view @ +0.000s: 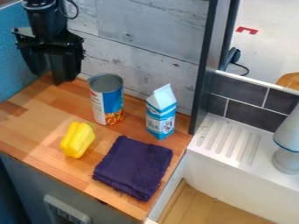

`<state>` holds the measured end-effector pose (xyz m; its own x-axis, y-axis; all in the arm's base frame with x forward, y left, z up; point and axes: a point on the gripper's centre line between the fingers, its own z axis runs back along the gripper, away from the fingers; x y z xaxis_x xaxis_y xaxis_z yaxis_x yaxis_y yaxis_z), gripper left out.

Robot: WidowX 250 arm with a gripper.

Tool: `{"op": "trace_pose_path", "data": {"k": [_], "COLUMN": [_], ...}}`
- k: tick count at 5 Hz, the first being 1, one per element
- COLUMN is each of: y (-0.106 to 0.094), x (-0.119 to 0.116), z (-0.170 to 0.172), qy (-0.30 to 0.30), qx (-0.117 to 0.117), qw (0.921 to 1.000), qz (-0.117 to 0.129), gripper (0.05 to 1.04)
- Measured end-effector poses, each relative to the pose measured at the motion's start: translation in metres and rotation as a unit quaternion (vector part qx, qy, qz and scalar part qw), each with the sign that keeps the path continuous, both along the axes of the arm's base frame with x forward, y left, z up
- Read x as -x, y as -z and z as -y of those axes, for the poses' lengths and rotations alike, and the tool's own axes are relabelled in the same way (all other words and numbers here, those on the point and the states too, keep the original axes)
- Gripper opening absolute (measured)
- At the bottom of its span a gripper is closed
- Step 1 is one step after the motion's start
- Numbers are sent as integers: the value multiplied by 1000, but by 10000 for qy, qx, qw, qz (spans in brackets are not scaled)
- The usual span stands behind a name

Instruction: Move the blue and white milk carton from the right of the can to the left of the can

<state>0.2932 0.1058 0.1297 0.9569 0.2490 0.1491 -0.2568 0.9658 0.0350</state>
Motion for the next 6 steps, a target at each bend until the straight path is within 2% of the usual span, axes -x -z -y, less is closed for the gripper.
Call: {"op": "trace_pose_path", "data": {"k": [1, 2, 3, 4, 5, 6], "y": [9, 2, -2, -8, -1, 6], "x": [1, -16, -41, -55, -72, -82], "z": [1, 20, 49, 62, 85, 104], "qy": [30, 928, 1533, 1962, 2402, 2749], "qx": [47, 366, 635, 779, 735, 491], "qw": [9999, 9948, 9858, 9766, 9671, 9595], "qz": [-146, 186, 253, 403, 410, 358], "gripper": [1001, 1001, 1001, 1001, 1001, 1001]}}
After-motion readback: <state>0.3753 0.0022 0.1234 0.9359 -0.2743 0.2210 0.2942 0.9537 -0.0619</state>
